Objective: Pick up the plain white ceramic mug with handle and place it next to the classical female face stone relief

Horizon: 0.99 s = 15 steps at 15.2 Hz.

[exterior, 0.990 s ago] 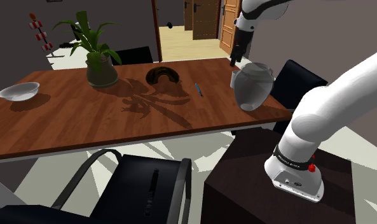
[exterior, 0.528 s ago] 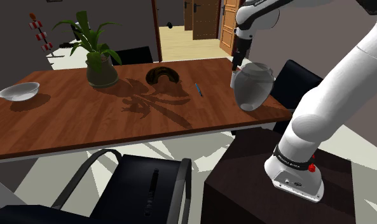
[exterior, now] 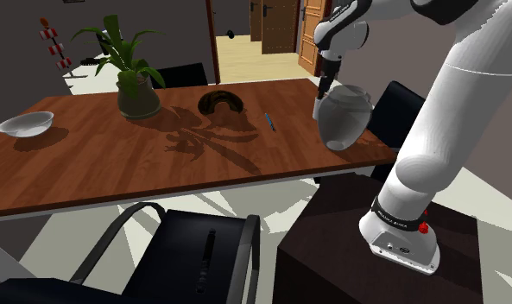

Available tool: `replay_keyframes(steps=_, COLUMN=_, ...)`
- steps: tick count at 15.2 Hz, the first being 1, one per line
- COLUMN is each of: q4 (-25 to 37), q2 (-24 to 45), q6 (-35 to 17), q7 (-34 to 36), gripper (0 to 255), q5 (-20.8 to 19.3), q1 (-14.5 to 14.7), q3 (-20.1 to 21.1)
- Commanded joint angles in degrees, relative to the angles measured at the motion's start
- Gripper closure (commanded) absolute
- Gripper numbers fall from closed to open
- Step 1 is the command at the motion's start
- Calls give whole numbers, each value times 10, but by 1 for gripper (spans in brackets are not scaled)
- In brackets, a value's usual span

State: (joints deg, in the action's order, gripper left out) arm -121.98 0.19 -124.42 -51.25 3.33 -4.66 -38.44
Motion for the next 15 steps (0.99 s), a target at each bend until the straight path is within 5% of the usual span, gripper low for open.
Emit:
replay_keyframes(steps=1, q4=-1, q2=15, q6=-13, q7=-13, gripper=0, q5=11, q1=-3, q3=-2)
replay_keyframes(steps=14, q4=-19, q2=44, q6=-52, q7=-31, gripper=0, q5=37, q1=-5, q3=0)
replay_keyframes(steps=15, q4=-19, q2=44, q6=-52, q7=-31, gripper=255, q5=37, q1=-5, q3=0)
